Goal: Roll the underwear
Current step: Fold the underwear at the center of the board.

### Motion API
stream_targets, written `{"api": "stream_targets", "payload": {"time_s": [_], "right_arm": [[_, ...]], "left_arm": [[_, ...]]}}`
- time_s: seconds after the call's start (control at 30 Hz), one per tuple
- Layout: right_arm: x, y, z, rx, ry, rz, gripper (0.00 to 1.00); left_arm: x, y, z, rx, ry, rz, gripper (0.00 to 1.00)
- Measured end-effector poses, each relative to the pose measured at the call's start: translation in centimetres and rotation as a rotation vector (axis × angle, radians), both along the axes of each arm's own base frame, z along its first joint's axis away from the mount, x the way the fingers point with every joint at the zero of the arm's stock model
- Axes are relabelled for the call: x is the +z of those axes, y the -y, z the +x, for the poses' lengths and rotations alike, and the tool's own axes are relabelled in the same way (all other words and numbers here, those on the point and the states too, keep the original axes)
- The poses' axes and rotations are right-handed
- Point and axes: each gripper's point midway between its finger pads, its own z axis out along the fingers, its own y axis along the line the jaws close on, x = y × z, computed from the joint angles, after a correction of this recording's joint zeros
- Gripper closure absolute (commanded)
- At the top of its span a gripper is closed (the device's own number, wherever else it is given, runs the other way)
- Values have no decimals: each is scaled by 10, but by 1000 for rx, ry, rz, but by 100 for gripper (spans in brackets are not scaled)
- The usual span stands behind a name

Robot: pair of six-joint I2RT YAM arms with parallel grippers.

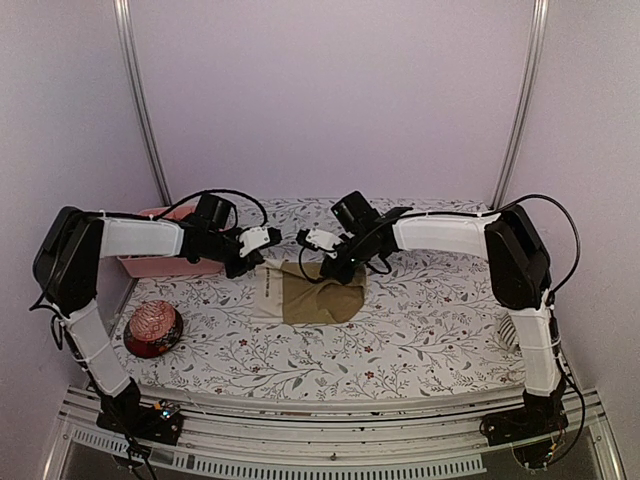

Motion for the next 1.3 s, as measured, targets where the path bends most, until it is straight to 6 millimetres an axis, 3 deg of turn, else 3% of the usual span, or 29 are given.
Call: {"api": "stream_targets", "payload": {"time_s": [0.2, 0.37, 0.57, 0.9, 1.3], "right_arm": [[-10, -13, -37, 59, -6, -52, 98], [-5, -16, -54, 77, 12, -75, 98], [-1, -8, -67, 80, 18, -99, 98], [-19, 0, -87, 100, -21, -159, 98], [-26, -5, -112, 154, -65, -178, 98]], "left_arm": [[7, -4, -16, -47, 49, 1, 100], [-8, -7, -33, -78, 31, 15, 100], [-28, -8, -55, -109, -13, 31, 100], [-48, 3, -87, -168, -34, 71, 100], [-55, -5, -97, -184, -21, 108, 100]]}}
